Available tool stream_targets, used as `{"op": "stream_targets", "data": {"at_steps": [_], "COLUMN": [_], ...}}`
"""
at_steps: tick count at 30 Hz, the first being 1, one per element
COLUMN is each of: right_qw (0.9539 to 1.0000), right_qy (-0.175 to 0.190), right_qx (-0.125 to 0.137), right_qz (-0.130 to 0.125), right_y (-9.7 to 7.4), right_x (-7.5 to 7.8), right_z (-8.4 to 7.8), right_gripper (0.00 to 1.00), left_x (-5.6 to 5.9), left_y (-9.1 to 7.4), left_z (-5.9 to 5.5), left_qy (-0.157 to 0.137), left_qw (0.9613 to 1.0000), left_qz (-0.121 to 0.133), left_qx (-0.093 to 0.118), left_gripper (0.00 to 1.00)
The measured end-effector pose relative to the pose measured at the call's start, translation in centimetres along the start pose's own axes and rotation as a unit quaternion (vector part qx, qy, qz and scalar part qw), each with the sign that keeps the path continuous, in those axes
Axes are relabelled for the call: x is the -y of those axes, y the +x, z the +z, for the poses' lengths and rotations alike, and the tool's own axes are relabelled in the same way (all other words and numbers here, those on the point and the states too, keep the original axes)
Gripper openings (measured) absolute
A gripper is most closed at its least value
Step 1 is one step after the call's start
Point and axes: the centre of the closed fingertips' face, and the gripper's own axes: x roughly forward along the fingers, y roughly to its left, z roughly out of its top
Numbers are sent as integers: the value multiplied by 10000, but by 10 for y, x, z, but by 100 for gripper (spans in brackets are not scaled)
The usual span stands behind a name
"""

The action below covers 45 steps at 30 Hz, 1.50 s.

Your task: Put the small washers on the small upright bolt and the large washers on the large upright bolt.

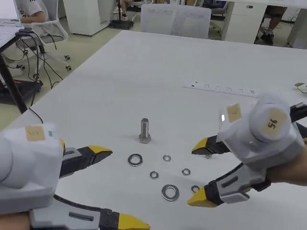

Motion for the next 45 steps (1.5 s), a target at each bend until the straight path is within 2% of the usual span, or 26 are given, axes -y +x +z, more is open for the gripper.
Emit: {"op": "stream_targets", "data": {"at_steps": [6, 13, 23, 30, 37, 45], "right_qw": [9993, 9978, 9920, 9891, 9847, 9798], "right_qy": [-203, -237, -310, -411, -474, -677], "right_qx": [-265, -473, -929, -1079, -1346, -1620], "right_qz": [181, 389, 791, 917, 998, 959], "right_y": [12, 24, 41, 52, 60, 70], "right_x": [4, 4, 0, -5, -6, -5], "right_z": [3, 1, -7, -8, -18, -27], "right_gripper": [57, 51, 44, 42, 37, 34], "left_x": [-3, -6, -13, -14, -14, -15], "left_y": [-1, -3, -6, -9, -9, -8], "left_z": [2, 6, 9, 11, 13, 13], "left_qy": [-3, 4, -1, 3, -8, -20], "left_qw": [10000, 9999, 9995, 9992, 9990, 9989], "left_qz": [65, 141, 266, 322, 359, 364], "left_qx": [35, 100, 181, 222, 276, 295], "left_gripper": [94, 93, 93, 93, 92, 92]}}
